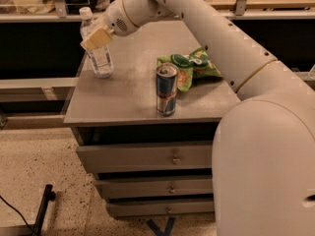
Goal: Move blue plastic bottle near redbull can
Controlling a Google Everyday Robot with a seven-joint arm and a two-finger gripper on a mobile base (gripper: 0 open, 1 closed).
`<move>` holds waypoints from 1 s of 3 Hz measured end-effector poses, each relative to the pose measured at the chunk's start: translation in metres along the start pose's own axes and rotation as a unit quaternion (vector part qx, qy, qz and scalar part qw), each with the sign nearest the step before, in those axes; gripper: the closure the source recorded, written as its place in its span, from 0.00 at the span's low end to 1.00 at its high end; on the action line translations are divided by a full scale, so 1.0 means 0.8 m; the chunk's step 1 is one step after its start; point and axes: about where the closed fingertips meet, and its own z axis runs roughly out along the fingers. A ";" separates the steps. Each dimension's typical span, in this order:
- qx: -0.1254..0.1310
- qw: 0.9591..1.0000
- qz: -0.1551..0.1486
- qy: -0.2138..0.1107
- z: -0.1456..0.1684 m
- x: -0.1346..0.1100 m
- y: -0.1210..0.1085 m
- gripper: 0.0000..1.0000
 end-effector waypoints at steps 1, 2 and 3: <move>-0.012 1.000 0.009 -0.009 -0.017 -0.009 0.006 1.00; -0.013 1.000 0.014 -0.015 -0.037 -0.015 0.012 1.00; -0.011 1.000 0.014 -0.024 -0.058 -0.019 0.027 1.00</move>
Offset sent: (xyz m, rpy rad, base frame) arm -0.0260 -0.0380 0.0415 0.0502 0.0341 0.0003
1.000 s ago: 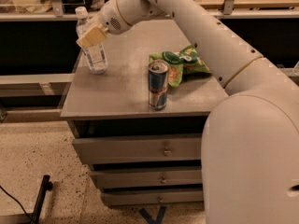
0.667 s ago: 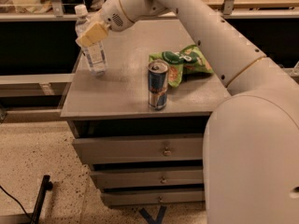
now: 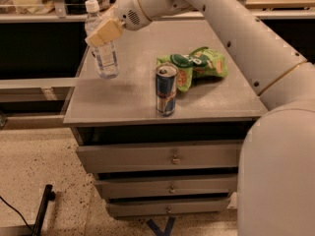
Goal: Move blue plastic bottle near redbull can
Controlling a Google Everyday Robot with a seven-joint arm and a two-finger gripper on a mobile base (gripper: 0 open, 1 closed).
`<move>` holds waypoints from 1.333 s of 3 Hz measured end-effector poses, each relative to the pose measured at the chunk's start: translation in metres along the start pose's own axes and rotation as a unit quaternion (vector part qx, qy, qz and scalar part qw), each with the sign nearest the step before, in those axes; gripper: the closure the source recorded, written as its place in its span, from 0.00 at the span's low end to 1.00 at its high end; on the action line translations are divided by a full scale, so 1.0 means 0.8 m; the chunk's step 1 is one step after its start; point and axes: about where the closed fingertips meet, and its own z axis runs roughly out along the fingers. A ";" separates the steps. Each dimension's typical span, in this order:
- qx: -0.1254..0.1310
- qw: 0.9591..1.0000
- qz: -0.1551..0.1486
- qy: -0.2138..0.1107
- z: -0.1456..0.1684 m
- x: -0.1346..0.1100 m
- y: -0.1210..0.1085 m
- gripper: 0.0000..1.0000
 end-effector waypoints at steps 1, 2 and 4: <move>0.008 1.000 -0.003 -0.002 -0.021 0.003 0.016 1.00; 0.011 1.000 -0.001 -0.003 -0.040 0.015 0.029 1.00; -0.024 0.999 -0.002 -0.027 -0.074 0.055 0.042 1.00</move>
Offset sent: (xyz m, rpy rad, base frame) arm -0.0432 -0.0581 0.0000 0.0101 -0.0168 -0.0358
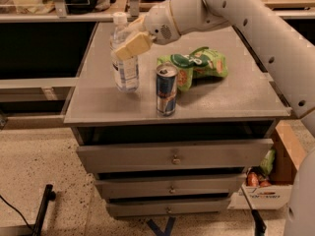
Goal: Move blue plastic bottle near redbull can
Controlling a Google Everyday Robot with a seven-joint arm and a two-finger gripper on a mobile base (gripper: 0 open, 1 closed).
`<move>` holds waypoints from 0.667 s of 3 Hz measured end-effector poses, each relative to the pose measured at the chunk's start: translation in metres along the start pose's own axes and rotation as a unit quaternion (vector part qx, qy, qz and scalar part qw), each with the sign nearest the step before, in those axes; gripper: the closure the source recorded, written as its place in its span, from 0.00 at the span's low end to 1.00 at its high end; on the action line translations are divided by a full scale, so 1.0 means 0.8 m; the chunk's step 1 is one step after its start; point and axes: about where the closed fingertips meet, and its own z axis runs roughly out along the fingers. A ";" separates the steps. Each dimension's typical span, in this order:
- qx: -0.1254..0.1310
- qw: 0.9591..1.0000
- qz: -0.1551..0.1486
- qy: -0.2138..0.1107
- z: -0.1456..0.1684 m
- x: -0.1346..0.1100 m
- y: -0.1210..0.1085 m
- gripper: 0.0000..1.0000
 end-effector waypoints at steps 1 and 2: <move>-0.026 1.000 -0.006 -0.007 -0.010 0.010 0.000 1.00; -0.051 0.998 -0.019 -0.014 -0.014 0.013 0.001 0.82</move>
Offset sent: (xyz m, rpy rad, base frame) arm -0.0010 -0.0259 -0.0038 0.0300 -0.0019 0.1699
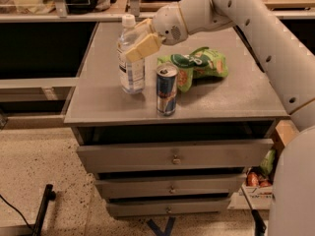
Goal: Move blue plastic bottle near redbull can
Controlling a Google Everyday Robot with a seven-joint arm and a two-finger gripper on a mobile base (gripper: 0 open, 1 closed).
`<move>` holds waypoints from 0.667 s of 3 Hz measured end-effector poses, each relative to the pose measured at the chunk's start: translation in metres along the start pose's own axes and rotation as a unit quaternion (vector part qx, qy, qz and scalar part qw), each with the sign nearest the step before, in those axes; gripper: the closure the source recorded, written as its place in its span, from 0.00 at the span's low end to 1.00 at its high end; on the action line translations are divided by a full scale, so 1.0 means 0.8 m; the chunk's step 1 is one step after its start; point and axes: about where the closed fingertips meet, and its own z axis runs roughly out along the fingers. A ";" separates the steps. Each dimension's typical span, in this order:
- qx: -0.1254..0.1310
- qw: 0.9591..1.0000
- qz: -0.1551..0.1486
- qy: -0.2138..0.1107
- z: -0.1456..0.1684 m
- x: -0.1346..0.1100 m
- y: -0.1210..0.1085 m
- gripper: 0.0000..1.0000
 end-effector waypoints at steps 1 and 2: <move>-0.014 1.000 -0.015 -0.009 -0.002 0.006 0.005 0.59; -0.023 0.999 -0.030 -0.017 -0.008 0.010 0.011 0.36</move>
Offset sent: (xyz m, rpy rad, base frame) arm -0.0131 -0.0230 -0.0069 0.0474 -0.0645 0.0943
